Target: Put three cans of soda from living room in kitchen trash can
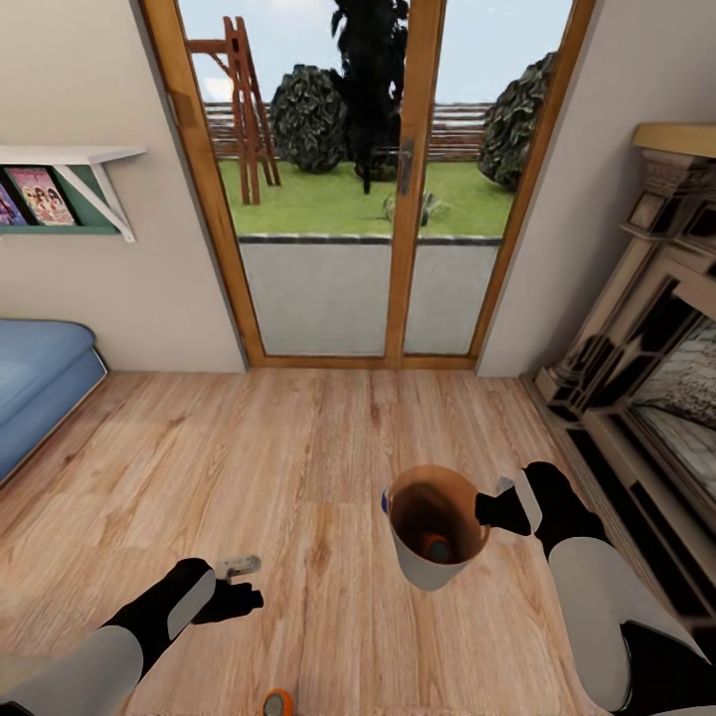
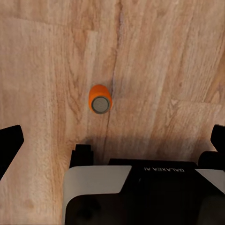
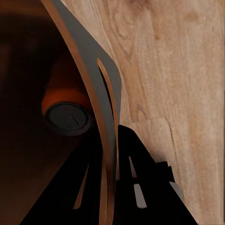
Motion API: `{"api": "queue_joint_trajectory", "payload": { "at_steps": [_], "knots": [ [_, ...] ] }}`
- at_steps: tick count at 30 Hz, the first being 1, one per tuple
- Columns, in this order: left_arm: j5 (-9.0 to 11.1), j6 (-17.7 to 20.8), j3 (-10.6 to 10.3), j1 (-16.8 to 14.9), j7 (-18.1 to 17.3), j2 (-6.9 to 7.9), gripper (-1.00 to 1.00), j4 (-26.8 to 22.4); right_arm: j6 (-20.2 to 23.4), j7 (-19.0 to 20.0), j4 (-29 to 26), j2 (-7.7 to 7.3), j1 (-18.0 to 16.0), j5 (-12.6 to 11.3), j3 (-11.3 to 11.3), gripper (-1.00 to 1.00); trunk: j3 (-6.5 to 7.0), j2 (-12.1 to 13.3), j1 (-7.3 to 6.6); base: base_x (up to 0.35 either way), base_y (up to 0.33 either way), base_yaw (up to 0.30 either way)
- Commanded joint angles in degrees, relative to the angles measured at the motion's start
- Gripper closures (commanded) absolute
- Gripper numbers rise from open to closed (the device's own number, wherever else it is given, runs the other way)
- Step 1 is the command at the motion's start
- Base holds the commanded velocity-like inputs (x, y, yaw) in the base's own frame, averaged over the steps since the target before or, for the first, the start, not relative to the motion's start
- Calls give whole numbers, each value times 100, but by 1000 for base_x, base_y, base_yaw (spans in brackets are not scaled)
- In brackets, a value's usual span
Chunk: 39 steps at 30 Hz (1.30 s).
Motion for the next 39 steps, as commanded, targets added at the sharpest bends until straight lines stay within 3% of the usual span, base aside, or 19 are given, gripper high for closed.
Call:
{"api": "queue_joint_trajectory", "payload": {
  "at_steps": [1,39],
  "knots": [
    [0,0,1,0,-1,0,-100,0,2,26,-1,4,-3,-189,-6,100,-9,-1,-1,0,0,0],
    [-9,202,1,0,10,-165,-100,45,2,18,-217,21,-3,-177,9,100,-1022,-1485,812,0,0,0]
  ]
}}
